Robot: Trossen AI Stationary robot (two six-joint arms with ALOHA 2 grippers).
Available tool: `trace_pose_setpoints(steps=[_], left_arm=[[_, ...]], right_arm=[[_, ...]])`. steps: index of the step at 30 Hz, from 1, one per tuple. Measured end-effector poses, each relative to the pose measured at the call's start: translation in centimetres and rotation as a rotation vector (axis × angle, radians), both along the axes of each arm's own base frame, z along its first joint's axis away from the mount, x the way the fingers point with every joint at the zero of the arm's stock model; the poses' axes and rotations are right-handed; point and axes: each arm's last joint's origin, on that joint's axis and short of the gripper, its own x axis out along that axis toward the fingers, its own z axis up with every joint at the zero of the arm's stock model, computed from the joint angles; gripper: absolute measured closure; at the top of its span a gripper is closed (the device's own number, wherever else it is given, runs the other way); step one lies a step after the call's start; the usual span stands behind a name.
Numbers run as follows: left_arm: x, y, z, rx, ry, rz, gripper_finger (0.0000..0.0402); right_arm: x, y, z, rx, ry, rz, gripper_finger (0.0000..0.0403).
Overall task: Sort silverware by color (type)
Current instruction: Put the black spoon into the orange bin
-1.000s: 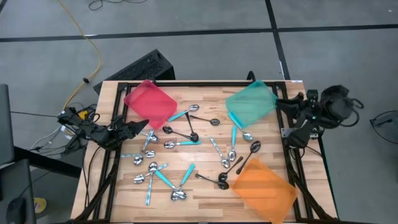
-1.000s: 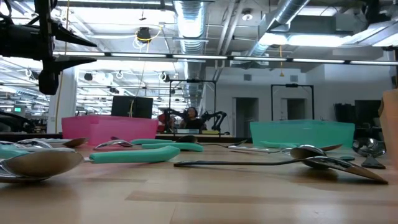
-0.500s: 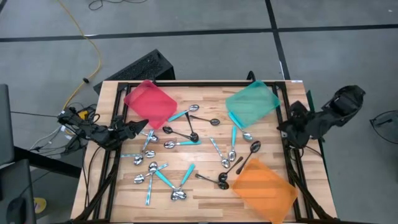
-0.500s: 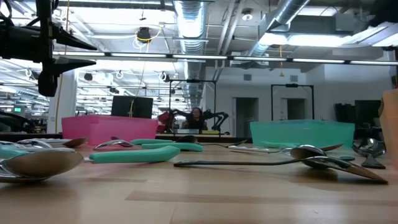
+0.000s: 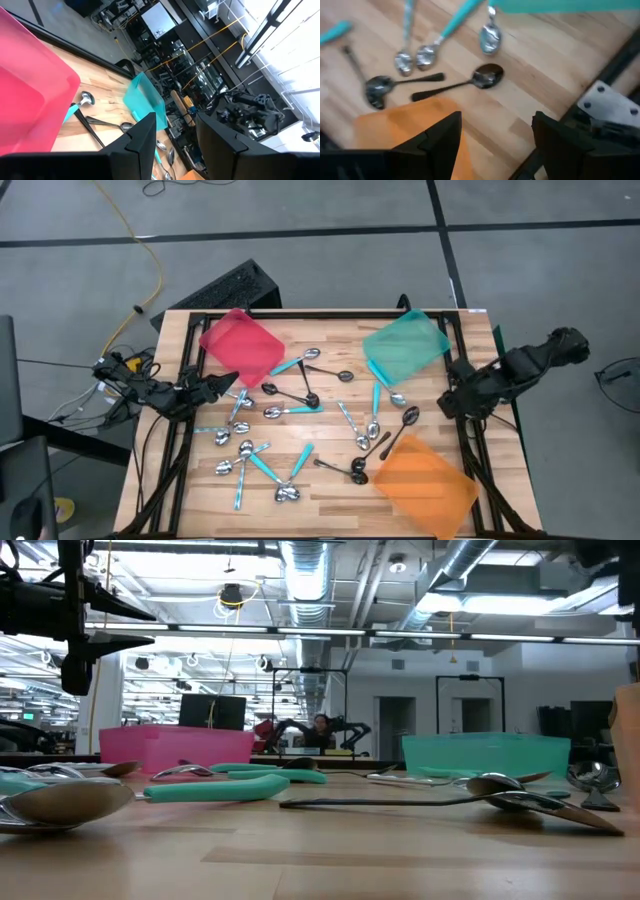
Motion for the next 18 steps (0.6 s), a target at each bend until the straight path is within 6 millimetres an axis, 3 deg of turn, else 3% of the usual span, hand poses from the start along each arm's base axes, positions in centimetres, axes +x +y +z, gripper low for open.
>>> trace_pose_setpoints(steps=[8,18], left_arm=[[0.0,0.0,0.0,0.000,0.000,0.000,0.0278],[0.0,0.0,0.0,0.000,0.000,0.000,0.0278]], right_arm=[[2.4,0.0,-3.1,-0.041,0.049,0.005,0.0138],[5.1,-0.9,-5.8,0.027,0.093,0.155,0.0138]])
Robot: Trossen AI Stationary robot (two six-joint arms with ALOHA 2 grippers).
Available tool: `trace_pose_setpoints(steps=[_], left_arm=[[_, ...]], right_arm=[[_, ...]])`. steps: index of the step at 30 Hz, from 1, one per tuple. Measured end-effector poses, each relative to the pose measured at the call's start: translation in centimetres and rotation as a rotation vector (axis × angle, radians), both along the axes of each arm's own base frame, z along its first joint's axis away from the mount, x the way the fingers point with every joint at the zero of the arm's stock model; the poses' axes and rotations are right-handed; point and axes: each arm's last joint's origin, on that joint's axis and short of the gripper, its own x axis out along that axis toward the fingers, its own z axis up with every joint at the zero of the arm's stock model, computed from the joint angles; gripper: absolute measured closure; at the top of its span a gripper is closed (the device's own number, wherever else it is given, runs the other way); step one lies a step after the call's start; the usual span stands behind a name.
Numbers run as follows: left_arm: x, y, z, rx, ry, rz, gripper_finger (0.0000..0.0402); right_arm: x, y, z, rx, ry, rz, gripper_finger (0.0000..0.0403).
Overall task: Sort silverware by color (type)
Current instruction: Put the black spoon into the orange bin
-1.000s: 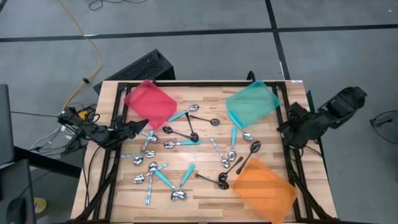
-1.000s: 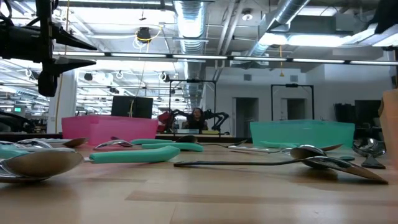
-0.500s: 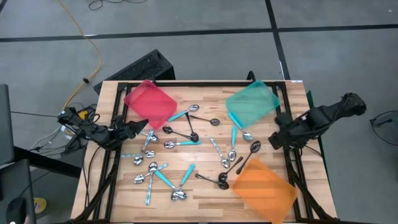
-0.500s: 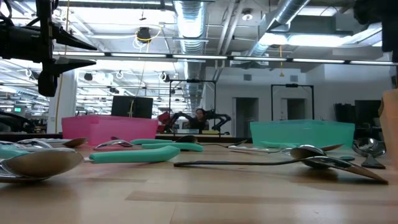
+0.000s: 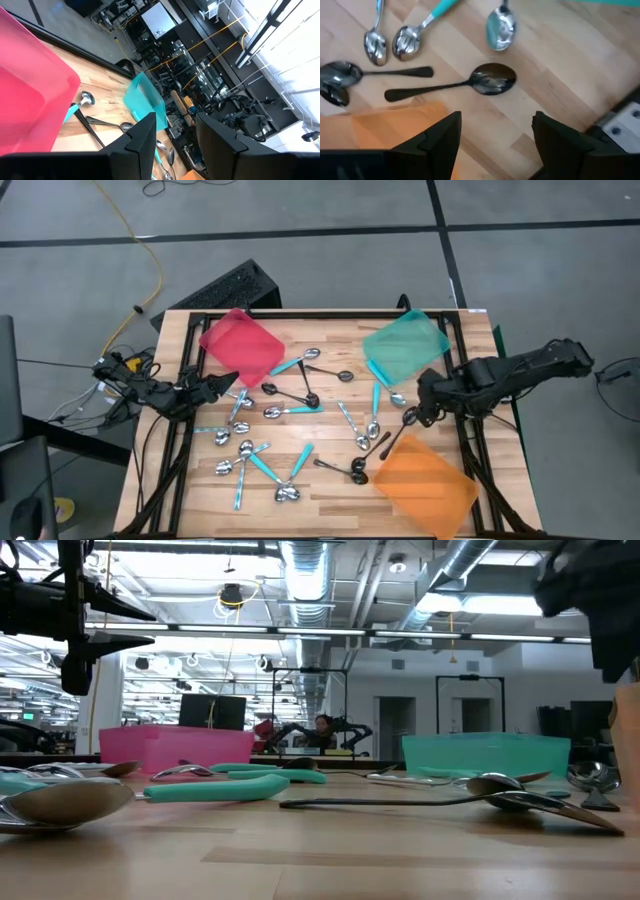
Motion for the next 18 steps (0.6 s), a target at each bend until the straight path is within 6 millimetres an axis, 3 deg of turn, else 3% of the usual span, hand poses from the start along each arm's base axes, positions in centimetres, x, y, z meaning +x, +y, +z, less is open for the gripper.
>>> trace_pose_setpoints(steps=[18], left_arm=[[0.0,0.0,0.0,0.000,0.000,-0.001,0.0278]], right_arm=[[0.3,-3.2,-7.5,0.062,0.022,0.037,0.0138]])
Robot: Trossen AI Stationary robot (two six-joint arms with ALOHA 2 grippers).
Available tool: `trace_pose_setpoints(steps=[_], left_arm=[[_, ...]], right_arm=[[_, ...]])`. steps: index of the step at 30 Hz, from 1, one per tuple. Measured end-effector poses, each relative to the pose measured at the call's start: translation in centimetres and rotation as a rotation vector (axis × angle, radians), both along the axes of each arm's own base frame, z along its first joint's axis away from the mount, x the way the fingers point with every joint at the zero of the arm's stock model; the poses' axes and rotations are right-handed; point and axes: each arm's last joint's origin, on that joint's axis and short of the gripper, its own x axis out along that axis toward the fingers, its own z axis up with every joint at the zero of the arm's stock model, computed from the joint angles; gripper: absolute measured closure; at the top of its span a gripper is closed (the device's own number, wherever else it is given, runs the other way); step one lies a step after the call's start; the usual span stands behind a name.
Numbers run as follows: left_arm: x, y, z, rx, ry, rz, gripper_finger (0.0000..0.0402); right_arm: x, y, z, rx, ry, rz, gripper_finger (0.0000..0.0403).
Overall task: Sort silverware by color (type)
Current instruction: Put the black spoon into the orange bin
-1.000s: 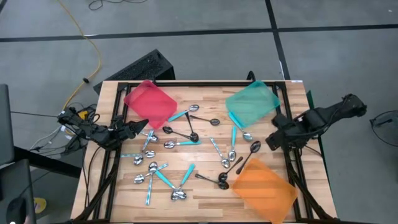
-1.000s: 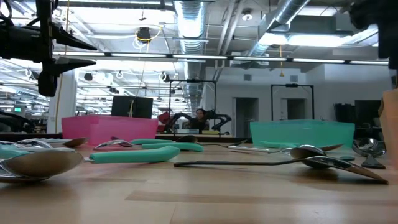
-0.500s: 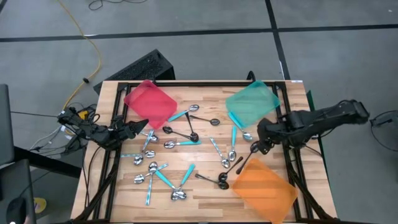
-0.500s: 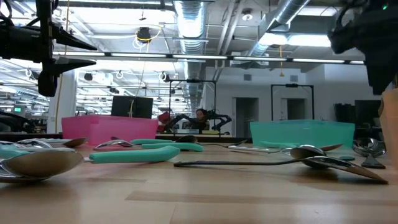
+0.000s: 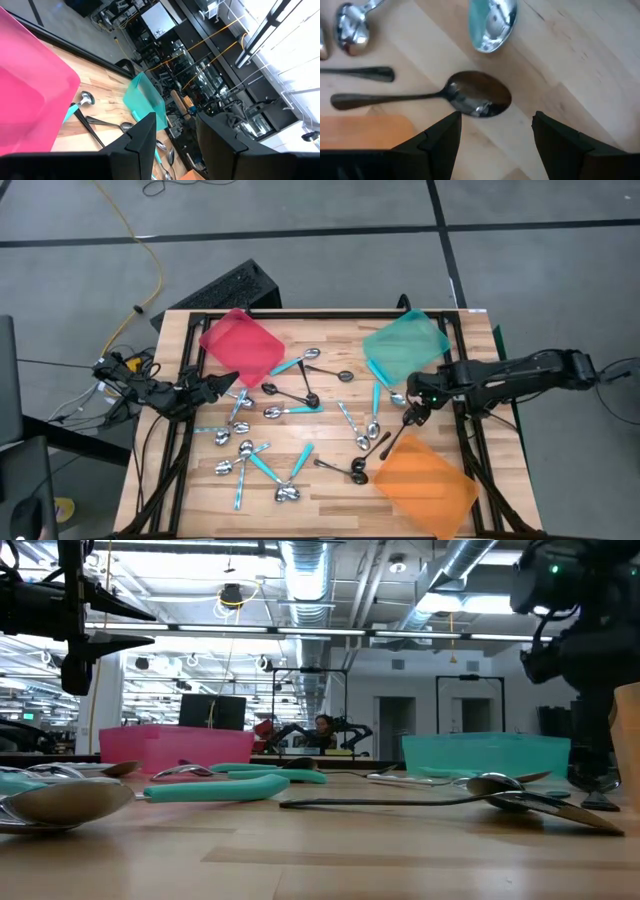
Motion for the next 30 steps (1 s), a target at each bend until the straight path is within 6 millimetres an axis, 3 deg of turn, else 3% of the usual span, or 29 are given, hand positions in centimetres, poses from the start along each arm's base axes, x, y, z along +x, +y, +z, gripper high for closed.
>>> trace_pose_setpoints(steps=[20,30], left_arm=[[0.0,0.0,0.0,0.000,0.001,0.000,0.0278],[0.0,0.0,0.0,0.001,0.001,0.001,0.0278]], right_arm=[[-0.5,-1.1,-3.3,0.050,-0.059,0.000,0.0139],[-0.5,-1.0,-3.9,0.080,-0.083,0.009,0.0203]])
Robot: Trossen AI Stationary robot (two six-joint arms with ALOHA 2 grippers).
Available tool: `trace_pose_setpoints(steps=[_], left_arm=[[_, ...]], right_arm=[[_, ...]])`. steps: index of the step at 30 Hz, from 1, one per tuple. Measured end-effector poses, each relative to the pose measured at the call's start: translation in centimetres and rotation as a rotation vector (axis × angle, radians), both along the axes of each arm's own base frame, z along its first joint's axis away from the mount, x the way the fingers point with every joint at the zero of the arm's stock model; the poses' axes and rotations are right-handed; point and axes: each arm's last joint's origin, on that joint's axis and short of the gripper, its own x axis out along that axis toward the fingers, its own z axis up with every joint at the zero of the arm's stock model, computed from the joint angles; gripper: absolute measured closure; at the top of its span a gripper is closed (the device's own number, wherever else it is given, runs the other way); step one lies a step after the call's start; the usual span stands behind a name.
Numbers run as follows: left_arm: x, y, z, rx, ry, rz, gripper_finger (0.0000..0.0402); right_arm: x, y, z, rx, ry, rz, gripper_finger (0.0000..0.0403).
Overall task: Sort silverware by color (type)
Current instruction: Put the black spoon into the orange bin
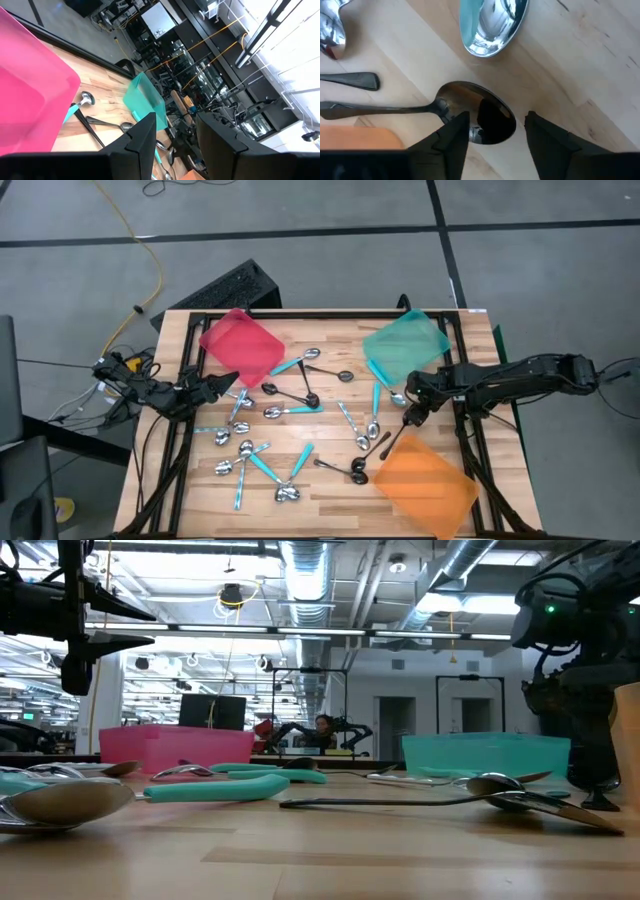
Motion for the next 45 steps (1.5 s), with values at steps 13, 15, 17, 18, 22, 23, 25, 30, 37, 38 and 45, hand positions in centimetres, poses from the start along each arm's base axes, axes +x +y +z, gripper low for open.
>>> trace_pose_setpoints(steps=[13,15,17,18,22,23,25,30,37,38,45], left_arm=[[0.0,0.0,0.0,0.013,0.009,0.003,0.0278],[0.0,0.0,0.0,0.013,0.009,0.004,0.0278],[0.0,0.0,0.0,0.013,0.009,0.004,0.0278],[0.0,0.0,0.0,0.013,0.009,0.004,0.0278],[0.0,0.0,0.0,0.013,0.009,0.004,0.0278],[0.0,0.0,0.0,0.013,0.009,0.004,0.0278],[0.0,0.0,0.0,0.013,0.009,0.004,0.0278],[0.0,0.0,0.0,0.018,0.012,0.004,0.0278],[0.0,0.0,0.0,0.018,0.012,0.004,0.0278],[0.0,0.0,0.0,0.018,0.012,0.004,0.0278],[0.0,0.0,0.0,0.029,0.019,0.004,0.0278]], right_arm=[[0.4,0.0,0.1,0.006,-0.038,0.009,0.0331],[0.4,0.0,0.2,0.009,-0.039,0.008,0.0336],[0.4,0.0,0.2,0.012,-0.037,0.003,0.0338],[0.4,0.0,0.2,0.012,-0.037,0.003,0.0339],[0.4,0.0,0.2,0.013,-0.039,-0.001,0.0340],[0.4,0.0,0.2,0.014,-0.040,-0.006,0.0340],[0.4,0.0,0.2,0.019,-0.042,-0.021,0.0341],[0.4,0.0,0.2,0.034,-0.042,-0.038,0.0341],[0.1,0.0,0.8,0.049,-0.085,-0.097,0.0343],[0.1,0.0,0.9,0.049,-0.094,-0.102,0.0343],[-0.3,0.1,1.8,0.060,-0.161,-0.152,0.0344]])
